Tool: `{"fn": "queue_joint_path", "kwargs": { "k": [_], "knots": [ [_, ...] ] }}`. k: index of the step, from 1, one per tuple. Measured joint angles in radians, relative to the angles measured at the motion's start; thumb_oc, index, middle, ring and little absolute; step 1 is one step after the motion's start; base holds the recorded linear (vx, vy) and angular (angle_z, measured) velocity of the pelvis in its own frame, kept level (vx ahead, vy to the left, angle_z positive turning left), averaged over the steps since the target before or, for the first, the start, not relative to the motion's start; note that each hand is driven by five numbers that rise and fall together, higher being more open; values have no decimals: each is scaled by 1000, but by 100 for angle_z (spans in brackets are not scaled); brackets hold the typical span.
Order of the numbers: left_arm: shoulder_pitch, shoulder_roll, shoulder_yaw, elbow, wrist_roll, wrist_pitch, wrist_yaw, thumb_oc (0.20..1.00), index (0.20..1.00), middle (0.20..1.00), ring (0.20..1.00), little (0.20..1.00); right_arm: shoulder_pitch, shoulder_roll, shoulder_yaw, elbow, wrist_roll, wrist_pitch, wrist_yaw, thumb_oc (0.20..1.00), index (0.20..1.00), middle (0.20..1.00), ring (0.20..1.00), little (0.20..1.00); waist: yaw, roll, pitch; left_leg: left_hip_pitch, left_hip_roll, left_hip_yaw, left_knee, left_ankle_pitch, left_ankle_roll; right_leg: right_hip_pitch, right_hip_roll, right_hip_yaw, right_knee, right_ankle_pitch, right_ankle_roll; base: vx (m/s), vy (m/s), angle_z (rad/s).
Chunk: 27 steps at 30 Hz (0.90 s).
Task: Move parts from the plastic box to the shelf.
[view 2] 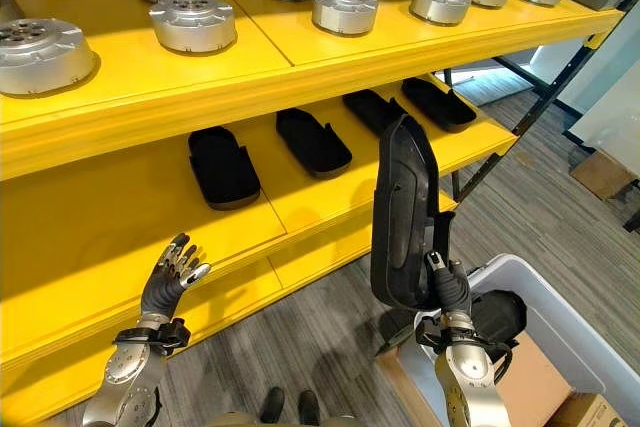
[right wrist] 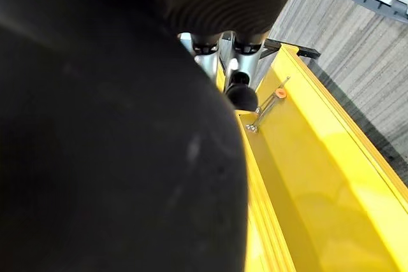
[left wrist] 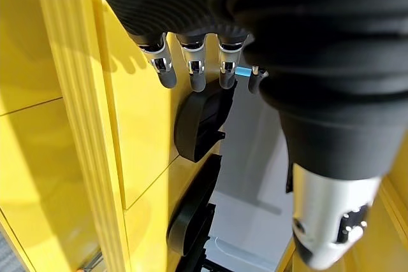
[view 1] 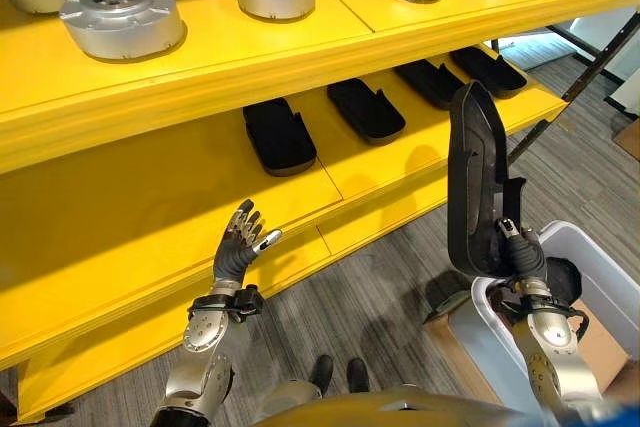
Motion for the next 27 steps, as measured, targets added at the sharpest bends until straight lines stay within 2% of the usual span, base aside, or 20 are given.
{"fn": "queue_joint_path", "kwargs": {
  "k": [2, 3, 4, 5, 6, 7, 8, 9, 10, 11, 12, 13, 14, 15, 16, 17, 19, 22, 25, 27],
  "knots": [
    [-3, 1, -4, 0, 0, 1, -1, 1000, 1000, 1000, 1000, 1000, -5, 0, -12, -1, 0, 0, 1, 200, 200, 200, 200, 200, 7, 0, 10, -14, -16, -24, 18, -3, -4, 4, -9, -33, 0, -11, 1, -74, 41, 70],
    [-23, -2, -17, 10, -2, 1, -2, 1000, 1000, 1000, 1000, 1000, 2, -13, -23, -7, 0, -3, -2, 200, 200, 200, 200, 200, -4, 7, 20, -47, -33, -28, 48, -12, -79, 6, -26, -79, 1, -15, -4, -65, 100, 84],
    [-35, -1, -20, 11, -2, 4, -3, 1000, 1000, 1000, 1000, 1000, 3, -25, -28, -9, 1, -4, -4, 200, 200, 200, 200, 200, -19, 6, 29, -68, -18, 39, 63, -65, -79, 3, -43, -104, 1, -15, -6, -12, 111, 140],
    [-63, 11, -17, 12, -5, 9, -9, 1000, 1000, 1000, 1000, 1000, 1, -35, -39, -13, 0, -3, -11, 200, 200, 200, 200, 200, -45, -9, 58, -122, 40, 249, 137, -102, -88, 6, -82, -159, 2, -16, -10, 45, 119, 134],
    [-75, 23, -8, 12, -11, 10, -12, 1000, 1000, 1000, 1000, 1000, -2, -32, -42, -15, 0, -3, -12, 200, 200, 200, 200, 200, -52, -21, 66, -161, 100, 326, 201, -106, -89, 2, -98, -190, 2, -20, -13, 60, 70, 115],
    [-79, 25, 6, 12, -16, 10, -11, 1000, 1000, 1000, 1000, 1000, -4, -28, -41, -16, 1, -3, -12, 200, 200, 200, 200, 200, -48, -35, 74, -172, 165, 332, 221, -107, -92, 3, -108, -194, 2, -25, -14, 91, 175, 53],
    [-70, 24, 19, 9, -23, 12, -11, 1000, 1000, 1000, 1000, 1000, 0, -26, -44, -17, 0, -4, -9, 200, 200, 200, 200, 200, -37, -34, 79, -161, 260, 317, 220, -105, -106, 12, -106, -197, 3, -29, -8, 62, 126, 34],
    [-81, 21, 11, 23, -26, 15, -12, 1000, 1000, 1000, 1000, 1000, 12, -25, -66, -16, -1, -8, -2, 200, 200, 200, 200, 200, -43, -23, 87, -163, 322, 321, 223, -106, -151, 24, -110, -219, 9, -32, 7, 143, 317, 68],
    [-79, 10, 11, 19, -27, 19, -11, 1000, 1000, 1000, 1000, 1000, 10, -24, -90, -19, 0, -9, -4, 200, 200, 200, 200, 200, -63, -3, 94, -145, 399, 365, 178, -87, -164, 37, -113, -248, 31, -60, 34, 137, 265, 72],
    [-82, -2, -13, 29, -28, 18, -10, 1000, 1000, 1000, 1000, 1000, 30, -33, -123, -10, 0, -13, -9, 200, 200, 200, 200, 200, -64, 22, 99, -119, 455, 366, 120, -75, -186, 38, -137, -249, 65, -71, 55, 192, 373, 76],
    [-77, -6, -24, 29, -27, 20, -12, 1000, 1000, 1000, 1000, 1000, 34, -43, -135, -9, 1, -13, -16, 200, 200, 200, 200, 200, -79, 47, 90, -111, 488, 423, 77, -69, -177, 39, -142, -263, 79, -88, 81, 167, 284, 37],
    [-71, -16, -25, 27, -27, 20, -11, 1000, 1000, 1000, 1000, 1000, 41, -56, -142, -9, 1, -12, -23, 200, 200, 200, 200, 200, -81, 75, 85, -71, 502, 407, 17, -31, -196, 39, -156, -255, 95, -95, 119, 260, 410, -9],
    [-61, -1, -9, 27, -27, 21, -10, 1000, 1000, 1000, 1000, 1000, 31, -37, -121, -6, 1, -8, -23, 200, 200, 200, 200, 200, -59, 52, 91, -25, 452, 408, -12, 53, -254, 36, -193, -211, 103, -89, 140, 205, 309, -33],
    [-56, 25, 3, 26, -27, 22, -10, 1000, 1000, 1000, 1000, 1000, 42, -16, -91, -13, -1, -8, -10, 200, 200, 200, 200, 200, -54, 22, 84, -25, 403, 427, -5, 38, -234, 44, -228, -186, 93, -77, 132, 235, 375, -35],
    [-54, 51, 33, 17, -27, 21, -10, 1000, 1000, 1000, 1000, 1000, 53, 13, -57, -20, -2, -5, 7, 200, 200, 200, 200, 200, -49, -11, 70, -24, 366, 426, 13, 28, -209, 41, -262, -193, 96, -63, 130, 91, 167, 7],
    [-53, 53, 43, 12, -27, 21, -10, 1000, 1000, 1000, 1000, 1000, 53, 13, -48, -21, -2, -5, 11, 200, 200, 200, 200, 200, -48, -15, 68, -24, 362, 423, 11, 29, -205, 41, -259, -191, 96, -63, 131, 169, 308, 13],
    [-49, 114, 55, 2, -27, 17, -12, 1000, 1000, 1000, 1000, 1000, 28, 26, -41, -21, -10, -7, 31, 200, 200, 200, 200, 200, 1, -44, 47, -33, 306, 430, 41, -2, -179, 47, -296, -195, 105, -48, 126, 151, 287, 11],
    [-32, 123, 64, 1, -27, 17, -15, 1000, 1000, 1000, 1000, 1000, 7, 25, -41, -21, -13, -7, 41, 200, 200, 200, 200, 200, 26, -37, 42, -96, 290, 415, 101, -21, -175, 54, -308, -211, 66, -55, 128, 75, 185, 28],
    [-45, 105, 41, 1, -27, 18, -18, 1000, 1000, 1000, 1000, 1000, -7, 4, -21, -20, -13, 2, 42, 200, 200, 200, 200, 200, 34, -25, 35, -195, 279, 340, 172, -26, -174, 55, -300, -283, 45, -70, 159, 68, 92, 57],
    [-27, 102, 33, 0, -27, 19, -20, 1000, 1000, 1000, 1000, 1000, -23, 0, 2, -20, -21, 4, 52, 200, 200, 200, 200, 200, 74, -25, 36, -209, 277, 321, 178, -25, -176, 56, -294, -296, 41, -70, 160, 52, 41, 28]
  ]
}}
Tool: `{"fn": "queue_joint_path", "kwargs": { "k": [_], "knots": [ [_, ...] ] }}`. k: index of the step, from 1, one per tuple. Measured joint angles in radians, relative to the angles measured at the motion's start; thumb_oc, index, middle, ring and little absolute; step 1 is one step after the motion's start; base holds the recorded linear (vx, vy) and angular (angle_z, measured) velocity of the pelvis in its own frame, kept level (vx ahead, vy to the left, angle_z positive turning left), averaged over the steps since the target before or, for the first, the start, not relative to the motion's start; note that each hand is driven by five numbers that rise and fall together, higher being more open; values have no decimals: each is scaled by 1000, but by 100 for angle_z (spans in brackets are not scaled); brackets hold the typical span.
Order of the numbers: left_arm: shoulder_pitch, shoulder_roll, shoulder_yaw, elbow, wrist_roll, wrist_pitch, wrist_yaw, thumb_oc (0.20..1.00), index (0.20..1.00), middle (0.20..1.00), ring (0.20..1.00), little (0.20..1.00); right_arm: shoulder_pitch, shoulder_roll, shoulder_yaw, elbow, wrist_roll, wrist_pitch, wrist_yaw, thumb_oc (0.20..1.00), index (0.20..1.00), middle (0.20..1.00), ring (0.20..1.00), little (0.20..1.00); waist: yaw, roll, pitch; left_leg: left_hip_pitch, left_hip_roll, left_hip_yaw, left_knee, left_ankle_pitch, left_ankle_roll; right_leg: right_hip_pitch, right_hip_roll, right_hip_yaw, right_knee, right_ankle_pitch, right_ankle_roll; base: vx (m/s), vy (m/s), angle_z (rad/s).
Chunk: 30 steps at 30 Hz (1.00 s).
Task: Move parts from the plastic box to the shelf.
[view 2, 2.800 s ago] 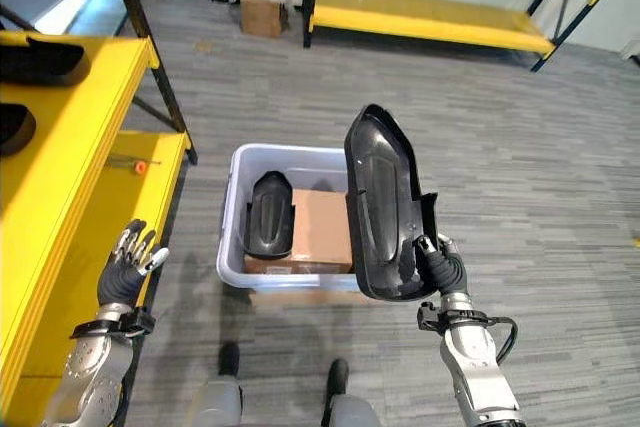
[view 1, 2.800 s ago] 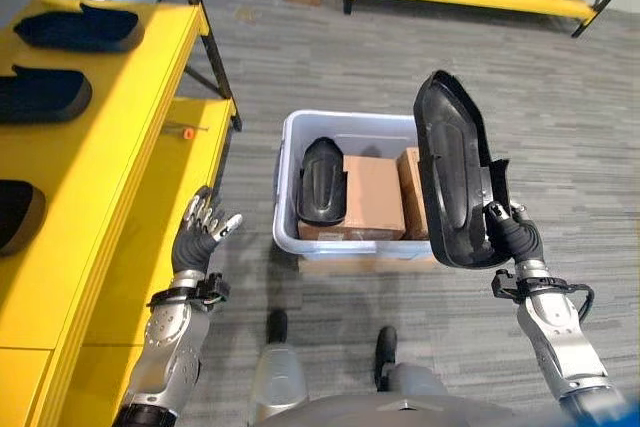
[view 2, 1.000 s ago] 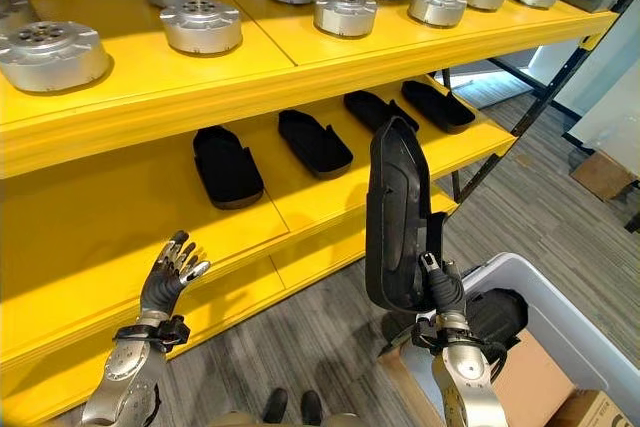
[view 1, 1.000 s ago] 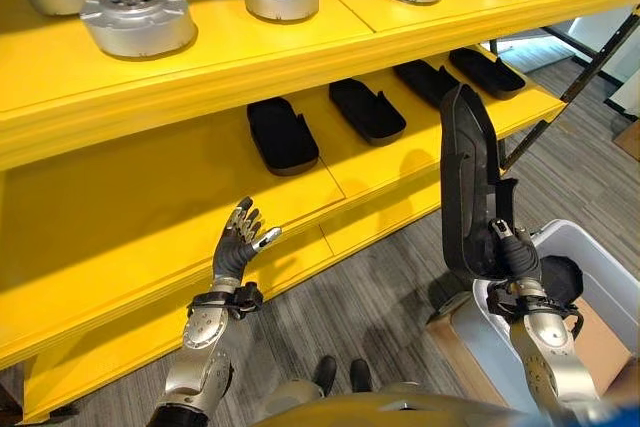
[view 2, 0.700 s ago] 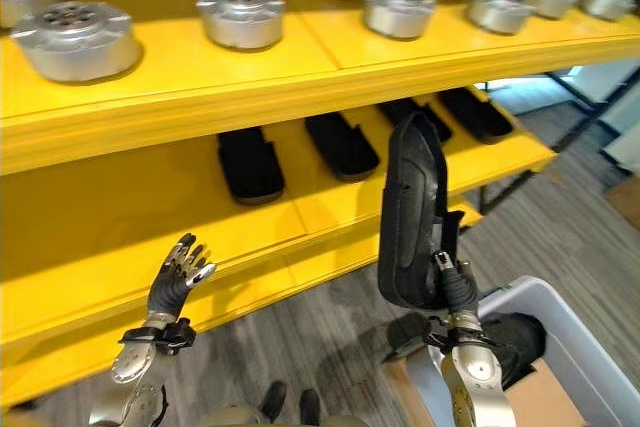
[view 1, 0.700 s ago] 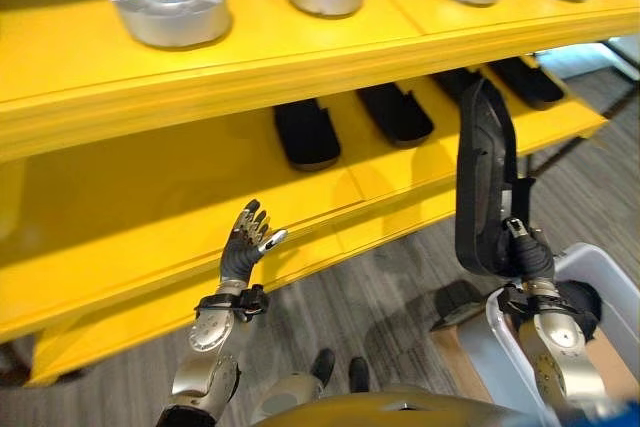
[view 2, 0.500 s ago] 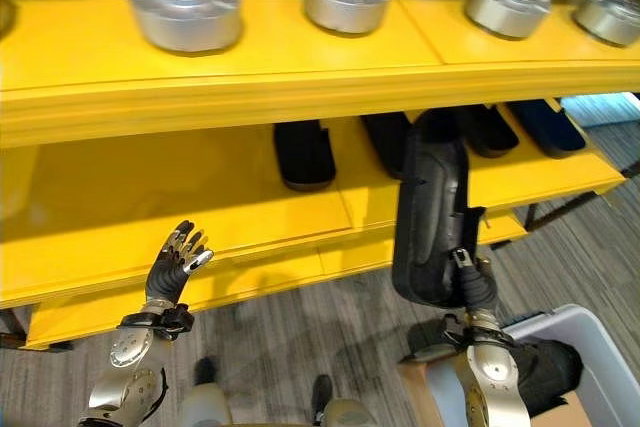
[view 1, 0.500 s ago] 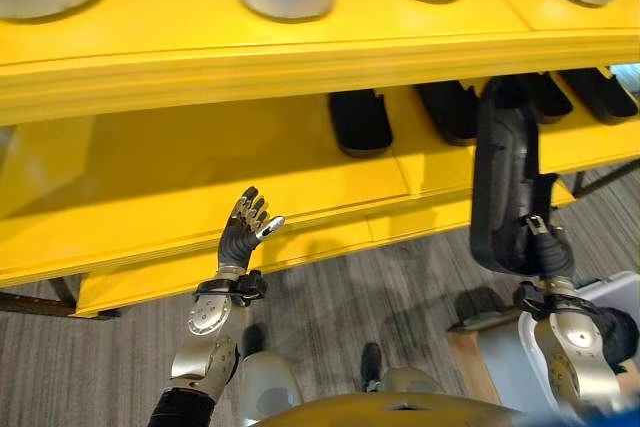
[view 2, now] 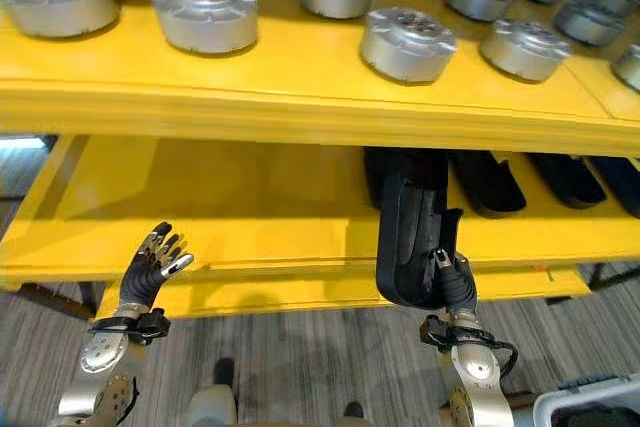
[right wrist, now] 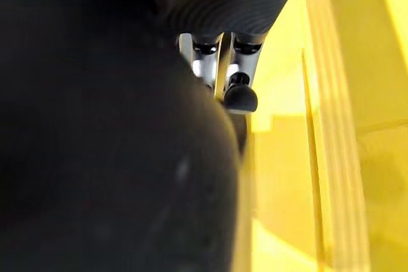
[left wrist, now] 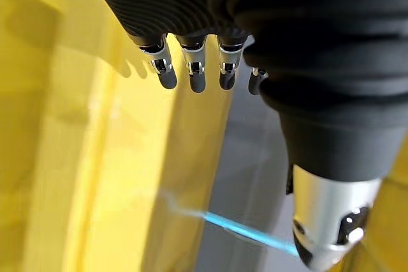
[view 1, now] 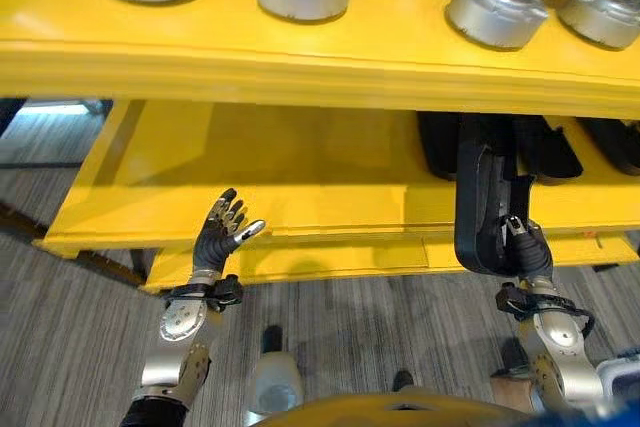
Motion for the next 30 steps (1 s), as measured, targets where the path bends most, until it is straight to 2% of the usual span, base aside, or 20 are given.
{"fn": "queue_joint_path", "kwargs": {
  "k": [2, 3, 8, 9, 10, 12, 14, 16, 17, 19, 21, 23, 27, 30],
  "knots": [
    [2, -3, -6, 0, 0, 1, 0, 1000, 1000, 1000, 1000, 1000, -20, -11, 27, -1, 3, 0, 7, 200, 200, 200, 200, 200, 14, -6, -4, -20, -4, -18, 9, 1, 0, 0, -1, -20, -2, 0, 0, 29, 30, 33],
    [3, -2, -6, 0, 0, 2, 1, 1000, 1000, 1000, 1000, 1000, -55, -24, 56, -1, 2, 3, 13, 200, 200, 200, 200, 200, 40, -13, -4, -37, -11, -31, 15, 4, 2, 0, 2, -38, -5, 0, 1, 25, 19, 31],
    [16, -3, -7, -11, -1, 4, 1, 1000, 1000, 1000, 1000, 1000, -174, -25, 131, 1, 0, 13, 17, 200, 200, 200, 200, 200, 94, -38, -15, -71, -39, -68, 24, 8, 6, 3, -5, -82, -10, 2, 7, 47, 3, 28],
    [15, -3, -9, -11, -1, 6, 1, 1000, 1000, 1000, 1000, 1000, -186, -25, 137, 1, 0, 14, 18, 200, 200, 200, 200, 200, 92, -41, -16, -74, -41, -73, 25, 8, 6, 4, -6, -88, -10, 3, 8, 31, 3, 37],
    [13, -5, -8, -13, -1, 12, 2, 1000, 1000, 1000, 1000, 1000, -242, -23, 176, 4, 1, 20, 4, 200, 200, 200, 200, 200, 119, -42, -16, -85, -55, -95, 29, 9, 8, 16, -6, -116, -15, 1, 10, 50, -3, 47],
    [9, -4, -7, -21, -1, 17, 2, 1000, 1000, 1000, 1000, 1000, -311, -16, 199, 12, 1, 20, 1, 200, 200, 200, 200, 200, 152, -43, -15, -97, -64, -110, 30, 12, 9, 17, -7, -127, -15, 0, 11, 38, -5, 35],
    [5, -3, -11, -21, -7, 19, 7, 1000, 1000, 1000, 1000, 1000, -410, 3, 231, 86, 4, 21, -26, 200, 200, 200, 200, 200, 168, -45, -14, -102, -74, -130, 35, 13, 6, 25, -7, -147, -17, -2, 15, 11, -8, 25],
    [-4, -1, -9, -25, -11, 20, 9, 1000, 1000, 1000, 1000, 1000, -490, 40, 247, 152, 8, 19, -58, 200, 200, 200, 200, 200, 212, -50, -2, -108, -82, -144, 39, 13, 5, 35, -6, -166, -15, -8, 18, -6, -18, 27],
    [-13, 7, -17, -26, -13, 21, 10, 1000, 1000, 1000, 1000, 1000, -546, 50, 252, 215, 24, 19, -82, 200, 200, 200, 200, 200, 208, -53, -1, -119, -84, -153, 49, 11, 7, 32, -4, -176, -16, -10, 23, -38, -13, 35],
    [-27, 32, -46, -30, -18, 22, 10, 1000, 1000, 1000, 1000, 1000, -608, 65, 256, 282, 34, 21, -123, 200, 200, 200, 200, 200, 235, -52, 13, -140, -97, -180, 52, 18, 7, 27, -3, -204, -11, -15, 27, -100, -22, 37],
    [-34, 36, -70, -30, -40, 24, 21, 1000, 1000, 1000, 1000, 1000, -695, 65, 264, 387, 43, 23, -160, 200, 200, 200, 200, 200, 258, -31, 44, -170, -105, -194, 70, 22, 6, 4, -3, -212, 7, -18, 27, -170, 2, 16],
    [-64, 51, -121, -30, -50, 25, 33, 1000, 1000, 1000, 1000, 1000, -835, 60, 255, 531, 65, 42, -223, 200, 200, 200, 200, 200, 260, 12, 99, -190, -104, -202, 80, 28, 9, -18, -4, -210, 26, -19, 27, -114, 26, 6],
    [-93, 60, -133, -30, -51, 26, 52, 1000, 1000, 1000, 1000, 1000, -914, 54, 248, 625, 90, 48, -286, 200, 200, 200, 200, 200, 260, 43, 149, -209, -115, -202, 92, 39, 13, -41, -17, -209, 49, -19, 26, -86, 36, 3],
    [-145, 60, -147, -30, -52, 23, 57, 1000, 1000, 1000, 1000, 1000, -984, 41, 231, 702, 91, 53, -331, 200, 200, 200, 200, 200, 258, 78, 194, -245, -129, -207, 114, 40, 20, -69, -25, -213, 71, -21, 24, -68, 52, 7]
  ]
}}
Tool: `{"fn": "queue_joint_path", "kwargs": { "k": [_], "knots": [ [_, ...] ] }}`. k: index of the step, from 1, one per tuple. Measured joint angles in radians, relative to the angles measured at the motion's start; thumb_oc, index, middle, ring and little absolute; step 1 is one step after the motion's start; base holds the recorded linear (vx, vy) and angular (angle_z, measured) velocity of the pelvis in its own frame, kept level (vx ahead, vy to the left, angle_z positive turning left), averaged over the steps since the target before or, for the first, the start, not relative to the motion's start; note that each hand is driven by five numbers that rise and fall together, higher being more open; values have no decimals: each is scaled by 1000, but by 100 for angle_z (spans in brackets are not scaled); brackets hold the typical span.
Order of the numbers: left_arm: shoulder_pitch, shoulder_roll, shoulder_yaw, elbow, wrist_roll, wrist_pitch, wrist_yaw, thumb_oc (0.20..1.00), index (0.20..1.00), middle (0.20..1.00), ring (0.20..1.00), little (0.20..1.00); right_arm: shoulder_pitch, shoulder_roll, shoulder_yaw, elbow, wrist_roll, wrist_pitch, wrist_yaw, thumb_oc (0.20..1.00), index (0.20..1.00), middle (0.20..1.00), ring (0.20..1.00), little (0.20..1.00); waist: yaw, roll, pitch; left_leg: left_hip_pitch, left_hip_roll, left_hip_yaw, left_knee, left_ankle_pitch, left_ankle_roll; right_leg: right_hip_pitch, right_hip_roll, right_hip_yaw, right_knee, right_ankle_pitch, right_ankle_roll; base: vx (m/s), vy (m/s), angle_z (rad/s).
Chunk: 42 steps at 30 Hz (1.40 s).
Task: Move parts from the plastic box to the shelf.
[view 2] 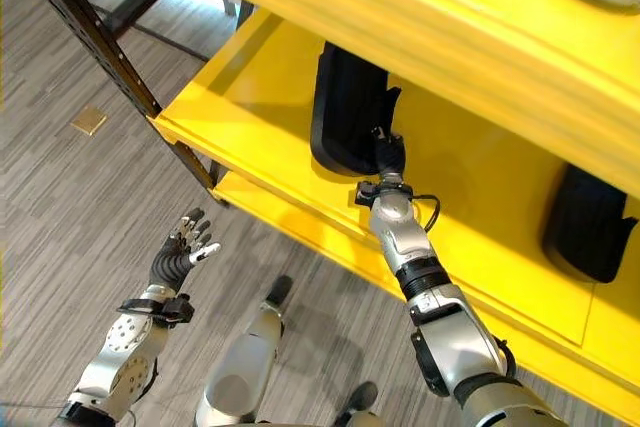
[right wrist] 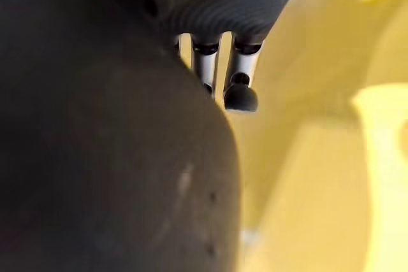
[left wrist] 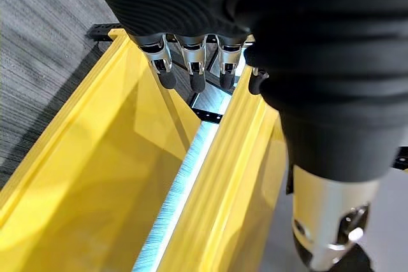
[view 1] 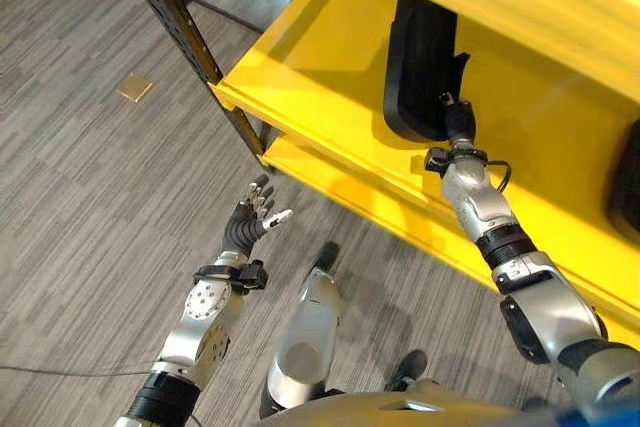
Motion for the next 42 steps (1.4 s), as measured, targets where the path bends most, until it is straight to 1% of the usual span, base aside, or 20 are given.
{"fn": "queue_joint_path", "kwargs": {
  "k": [2, 4, 5, 6, 8, 10, 11, 12, 16, 23, 26, 27, 29, 34, 36, 39, 42],
  "knots": [
    [-31, 1, -27, 0, -8, -4, 27, 1000, 1000, 1000, 1000, 1000, -71, 2, -14, 93, 1, 0, -20, 200, 200, 200, 200, 200, -5, 27, 33, -13, -5, 3, 14, -3, 5, -27, -12, 10, 29, -9, -3, -97, 62, -5],
    [-56, 1, -42, 0, -21, -6, 42, 1000, 1000, 1000, 1000, 1000, -114, 2, -20, 110, 0, -11, -54, 200, 200, 200, 200, 200, -7, 40, 49, -35, -9, 9, 37, -10, 15, -51, -18, 15, 45, -10, -4, -80, 54, -11],
    [-61, 2, -46, 0, -21, -6, 47, 1000, 1000, 1000, 1000, 1000, -133, 2, -21, 120, 1, -18, -55, 200, 200, 200, 200, 200, -6, 41, 57, -35, -9, 13, 41, -15, 15, -51, -22, 21, 54, -12, -6, -64, 48, -13],
    [-73, 2, -61, 0, -22, -8, 60, 1000, 1000, 1000, 1000, 1000, -169, 2, -21, 150, 2, -22, -61, 200, 200, 200, 200, 200, -12, 47, 67, -39, -7, 17, 52, -21, 18, -56, -29, 31, 67, -18, -13, -45, 46, -7],
    [-79, 1, -68, 0, -36, -11, 65, 1000, 1000, 1000, 1000, 1000, -188, 6, -26, 169, 6, -40, -77, 200, 200, 200, 200, 200, -31, 54, 71, -55, -14, 24, 77, -34, 27, -73, -36, 38, 76, -21, -15, -56, 52, -4],
    [-83, 1, -77, 0, -37, -13, 75, 1000, 1000, 1000, 1000, 1000, -212, 3, -28, 196, 5, -53, -79, 200, 200, 200, 200, 200, -34, 55, 73, -64, -14, 31, 87, -38, 30, -87, -40, 42, 85, -22, -14, -21, 16, -10],
    [-89, 1, -89, 0, -37, -13, 79, 1000, 1000, 1000, 1000, 1000, -226, 3, -35, 210, 7, -54, -86, 200, 200, 200, 200, 200, -32, 55, 74, -65, -16, 38, 88, -38, 32, -86, -45, 45, 87, -22, -14, -20, 15, -8],
    [-94, 1, -96, 1, -37, -15, 81, 1000, 1000, 1000, 1000, 1000, -229, 1, -40, 217, 8, -52, -92, 200, 200, 200, 200, 200, -38, 56, 74, -65, -16, 43, 92, -41, 36, -89, -47, 47, 86, -22, -14, -36, 33, -6],
    [-106, 3, -105, 0, -37, -28, 93, 1000, 1000, 1000, 1000, 1000, -284, -22, -38, 297, 3, -66, -100, 200, 200, 200, 200, 200, -47, 69, 88, -73, -15, 44, 105, -50, 43, -96, -48, 56, 88, -27, -16, -18, 19, -5],
    [-112, 2, -108, 1, -37, -37, 108, 1000, 1000, 1000, 1000, 1000, -289, -68, -44, 294, -2, -73, -123, 200, 200, 200, 200, 200, -67, 66, 90, -99, -13, 56, 122, -50, 44, -125, -51, 72, 98, -26, -17, -4, 5, -2],
    [-114, 2, -108, 1, -37, -47, 119, 1000, 1000, 1000, 1000, 1000, -287, -67, -43, 296, -3, -76, -124, 200, 200, 200, 200, 200, -82, 65, 91, -97, -11, 61, 122, -51, 44, -127, -51, 79, 101, -25, -17, -7, 4, -7],
    [-115, 2, -108, 1, -37, -48, 125, 1000, 1000, 1000, 1000, 1000, -284, -68, -44, 298, -6, -77, -126, 200, 200, 200, 200, 200, -93, 63, 91, -97, -9, 64, 123, -51, 45, -130, -51, 82, 101, -25, -17, -6, 4, -7],
    [-118, 2, -108, 1, -37, -50, 128, 1000, 1000, 1000, 1000, 1000, -280, -70, -43, 297, -22, -79, -127, 200, 200, 200, 200, 200, -98, 59, 93, -97, -3, 71, 123, -52, 45, -140, -50, 95, 102, -23, -19, -13, 8, -14],
    [-121, 1, -108, 1, -37, -53, 129, 1000, 1000, 1000, 1000, 1000, -261, -73, -39, 286, -49, -78, -130, 200, 200, 200, 200, 200, -119, 58, 93, -95, 4, 74, 123, -52, 45, -144, -45, 104, 103, -21, -19, -10, 1, -7],
    [-119, 1, -107, 1, -37, -58, 135, 1000, 1000, 1000, 1000, 1000, -199, -76, -38, 241, -81, -79, -135, 200, 200, 200, 200, 200, -126, 52, 92, -93, 8, 78, 123, -52, 44, -148, -45, 111, 104, -21, -18, -21, -22, -5],
    [-116, 1, -105, 2, -37, -65, 141, 1000, 1000, 1000, 1000, 1000, -170, -75, -37, 201, -114, -81, -136, 200, 200, 200, 200, 200, -134, 40, 94, -93, 13, 85, 122, -52, 44, -154, -44, 119, 106, -20, -17, -17, -22, -7],
    [-114, 1, -106, 2, -37, -66, 141, 1000, 1000, 1000, 1000, 1000, -167, -76, -38, 207, -122, -79, -147, 200, 200, 200, 200, 200, -148, 34, 96, -94, 16, 90, 123, -53, 43, -159, -43, 125, 108, -18, -19, -9, -11, -7]
  ]
}}
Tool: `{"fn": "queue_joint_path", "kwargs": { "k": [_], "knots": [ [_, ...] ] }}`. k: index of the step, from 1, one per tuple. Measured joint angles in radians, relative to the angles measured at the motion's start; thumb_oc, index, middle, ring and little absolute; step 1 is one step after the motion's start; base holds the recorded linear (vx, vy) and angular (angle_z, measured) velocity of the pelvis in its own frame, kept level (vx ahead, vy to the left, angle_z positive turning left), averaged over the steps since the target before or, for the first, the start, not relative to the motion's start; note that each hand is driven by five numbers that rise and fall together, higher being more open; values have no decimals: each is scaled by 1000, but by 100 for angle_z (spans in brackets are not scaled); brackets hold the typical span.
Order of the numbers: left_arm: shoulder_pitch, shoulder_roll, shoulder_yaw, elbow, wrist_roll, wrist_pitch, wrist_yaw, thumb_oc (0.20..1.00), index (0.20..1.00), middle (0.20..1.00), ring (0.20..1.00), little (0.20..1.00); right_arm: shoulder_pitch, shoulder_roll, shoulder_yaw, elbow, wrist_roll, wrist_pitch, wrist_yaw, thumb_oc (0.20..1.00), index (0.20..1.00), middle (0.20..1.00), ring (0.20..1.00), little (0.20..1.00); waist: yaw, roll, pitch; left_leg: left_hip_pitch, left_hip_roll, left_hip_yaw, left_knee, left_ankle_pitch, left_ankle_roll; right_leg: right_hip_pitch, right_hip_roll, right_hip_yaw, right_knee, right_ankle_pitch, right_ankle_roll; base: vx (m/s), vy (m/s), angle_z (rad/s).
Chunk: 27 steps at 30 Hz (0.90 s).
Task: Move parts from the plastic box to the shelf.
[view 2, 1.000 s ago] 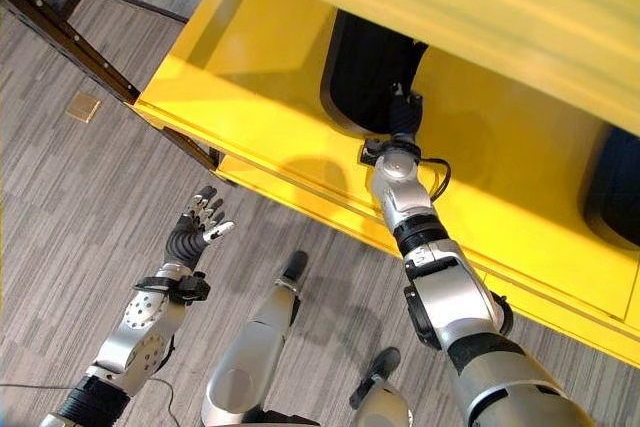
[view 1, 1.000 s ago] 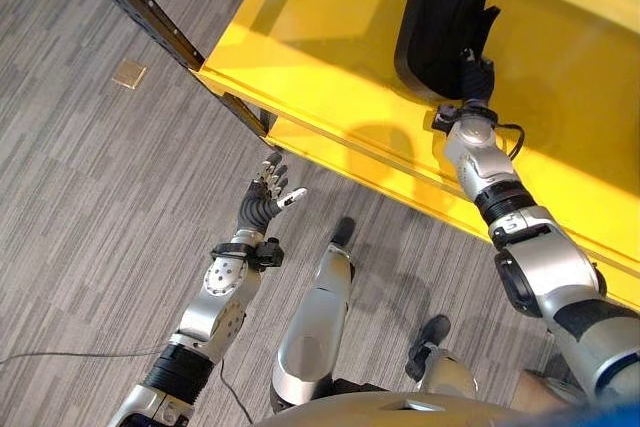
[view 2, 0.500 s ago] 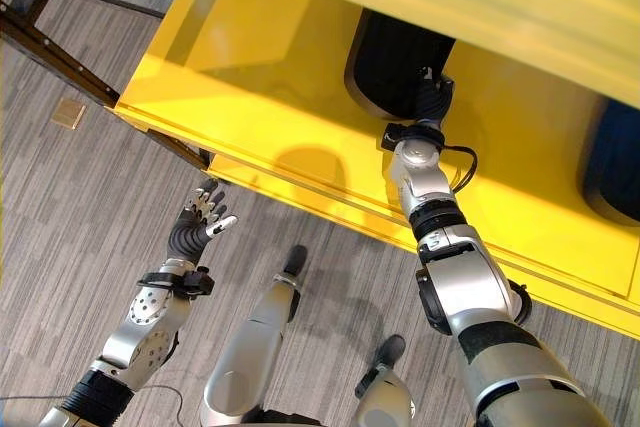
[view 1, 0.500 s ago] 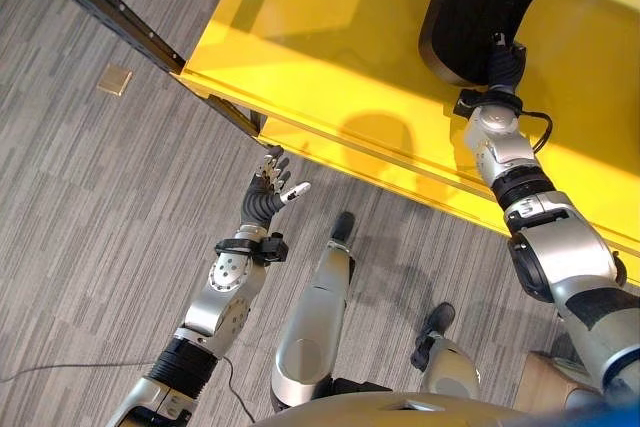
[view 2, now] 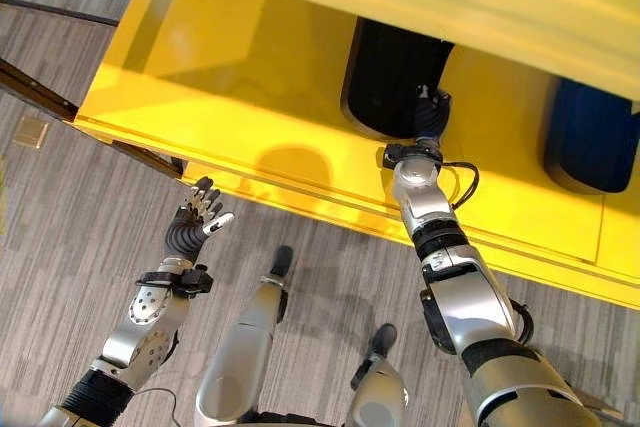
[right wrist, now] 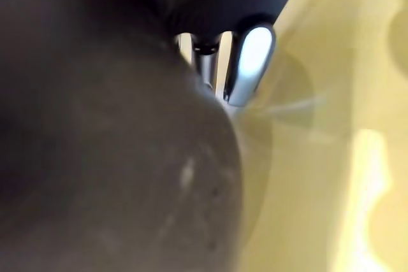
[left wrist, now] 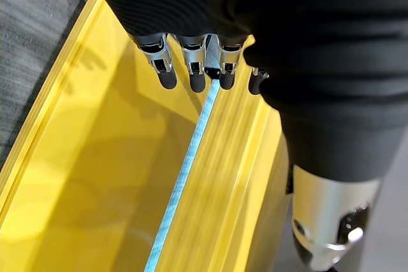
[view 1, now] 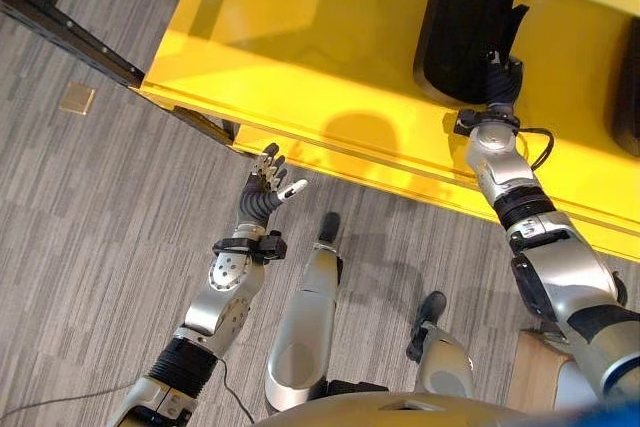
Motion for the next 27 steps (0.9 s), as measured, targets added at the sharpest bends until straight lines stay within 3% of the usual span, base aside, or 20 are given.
{"fn": "queue_joint_path", "kwargs": {
  "k": [27],
  "knots": [
    [14, 2, 7, 0, -2, -12, 5, 1000, 1000, 1000, 1000, 1000, -21, -43, -17, 80, -9, 1, -15, 200, 200, 200, 200, 200, -7, -7, 2, -5, 4, 6, 8, -2, 2, -2, 3, 4, -5, 4, -3, -1, -1, 0]
  ]
}}
